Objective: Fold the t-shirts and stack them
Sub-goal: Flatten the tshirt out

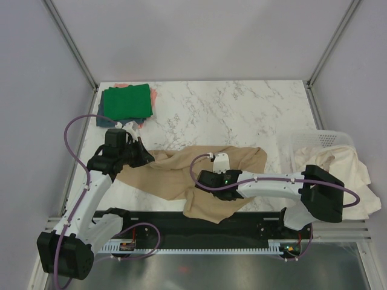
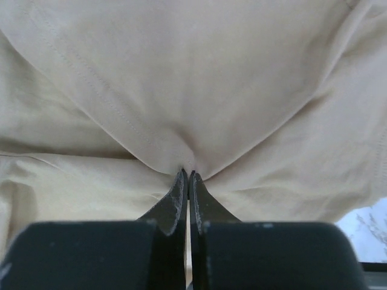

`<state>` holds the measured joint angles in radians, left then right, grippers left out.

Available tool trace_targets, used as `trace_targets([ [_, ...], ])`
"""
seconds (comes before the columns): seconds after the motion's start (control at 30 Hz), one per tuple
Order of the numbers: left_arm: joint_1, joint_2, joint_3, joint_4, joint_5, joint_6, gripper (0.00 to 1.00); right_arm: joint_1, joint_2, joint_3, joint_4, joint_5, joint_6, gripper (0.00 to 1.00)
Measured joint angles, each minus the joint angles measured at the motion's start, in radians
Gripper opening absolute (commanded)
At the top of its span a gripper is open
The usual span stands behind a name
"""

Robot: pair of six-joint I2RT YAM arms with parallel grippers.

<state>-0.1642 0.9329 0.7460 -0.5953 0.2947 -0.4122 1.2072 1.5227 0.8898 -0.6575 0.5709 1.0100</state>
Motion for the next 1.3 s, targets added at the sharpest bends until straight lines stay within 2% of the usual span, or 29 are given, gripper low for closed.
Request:
trace_targets([
  [0.13, 0.000, -0.019, 0.000, -0.001, -0.003, 0.000, 0.02, 0.000, -0.040, 0.005, -0.071, 0.034, 0.007, 0.00],
  [0.23, 0.000, -0.092, 0.000, -0.001, -0.010, 0.001, 0.02, 0.000, -0.111, 0.038, -0.164, 0.071, 0.009, 0.00],
  [0.4, 0.000, -0.256, 0.062, -0.034, -0.032, 0.002, 0.02, 0.010, -0.320, 0.209, -0.313, 0.157, -0.031, 0.00],
  [0.6, 0.000, -0.409, 0.286, -0.042, -0.058, 0.044, 0.02, 0.021, -0.571, 0.458, -0.365, 0.253, -0.166, 0.00],
  [0.8, -0.002, -0.462, 0.538, -0.038, -0.081, 0.124, 0.02, 0.021, -0.740, 0.602, -0.323, 0.286, -0.423, 0.00],
  [0.9, -0.002, -0.472, 0.610, -0.028, -0.113, 0.130, 0.02, 0.016, -0.827, 0.642, -0.257, 0.242, -0.542, 0.00],
  [1.03, -0.002, -0.526, 0.628, 0.021, -0.128, 0.130, 0.02, -0.053, -0.923, 0.743, -0.169, 0.092, -0.688, 0.00],
  [1.3, -0.002, -0.582, 0.705, 0.185, -0.076, 0.143, 0.02, -0.307, -0.865, 1.047, -0.090, -0.205, -0.877, 0.00],
])
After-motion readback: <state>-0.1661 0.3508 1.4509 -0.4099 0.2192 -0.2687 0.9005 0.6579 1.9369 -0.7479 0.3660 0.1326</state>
